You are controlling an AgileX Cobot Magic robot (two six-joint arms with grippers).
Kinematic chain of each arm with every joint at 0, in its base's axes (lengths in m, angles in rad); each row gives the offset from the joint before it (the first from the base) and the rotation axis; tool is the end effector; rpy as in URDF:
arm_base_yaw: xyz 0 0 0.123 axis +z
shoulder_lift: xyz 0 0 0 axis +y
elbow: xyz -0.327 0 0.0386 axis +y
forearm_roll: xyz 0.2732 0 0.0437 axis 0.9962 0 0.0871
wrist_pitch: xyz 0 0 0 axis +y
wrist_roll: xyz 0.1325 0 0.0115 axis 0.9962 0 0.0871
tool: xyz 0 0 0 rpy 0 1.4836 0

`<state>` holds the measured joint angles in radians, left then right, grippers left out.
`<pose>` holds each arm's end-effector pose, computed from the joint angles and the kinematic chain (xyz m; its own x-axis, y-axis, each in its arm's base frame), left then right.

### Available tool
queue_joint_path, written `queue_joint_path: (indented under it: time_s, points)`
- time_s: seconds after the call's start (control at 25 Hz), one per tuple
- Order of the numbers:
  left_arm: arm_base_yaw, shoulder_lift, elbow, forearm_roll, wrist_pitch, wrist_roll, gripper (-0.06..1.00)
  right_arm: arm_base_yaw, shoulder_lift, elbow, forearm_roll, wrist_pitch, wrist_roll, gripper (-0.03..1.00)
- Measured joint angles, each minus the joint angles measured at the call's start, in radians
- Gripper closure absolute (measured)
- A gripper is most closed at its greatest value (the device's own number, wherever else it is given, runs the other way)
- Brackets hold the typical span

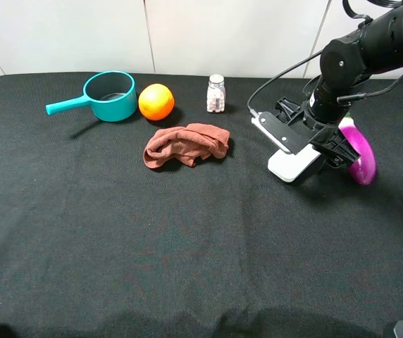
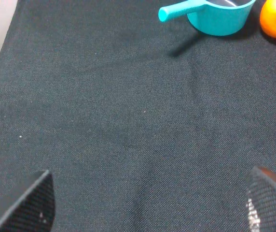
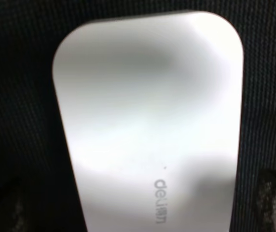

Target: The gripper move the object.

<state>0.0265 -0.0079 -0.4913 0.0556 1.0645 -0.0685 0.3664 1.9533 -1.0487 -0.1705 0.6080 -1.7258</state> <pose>0.0094 0.0067 0.2671 -0.4561 -0.0536 -0.8883 -0.0886 0.9960 -0.0146 0.3604 0.1245 0.0933 0.5966 -0.7909 0.1358 -0.7830 -0.6108 -0.1172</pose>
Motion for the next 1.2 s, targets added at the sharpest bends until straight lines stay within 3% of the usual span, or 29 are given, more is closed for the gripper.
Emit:
queue_joint_path:
  time_s: [1.2]
  points:
    - [0.000, 0.000, 0.000, 0.000, 0.000, 0.000, 0.11, 0.000, 0.043, -0.001, 0.002, -0.009, -0.007, 0.27]
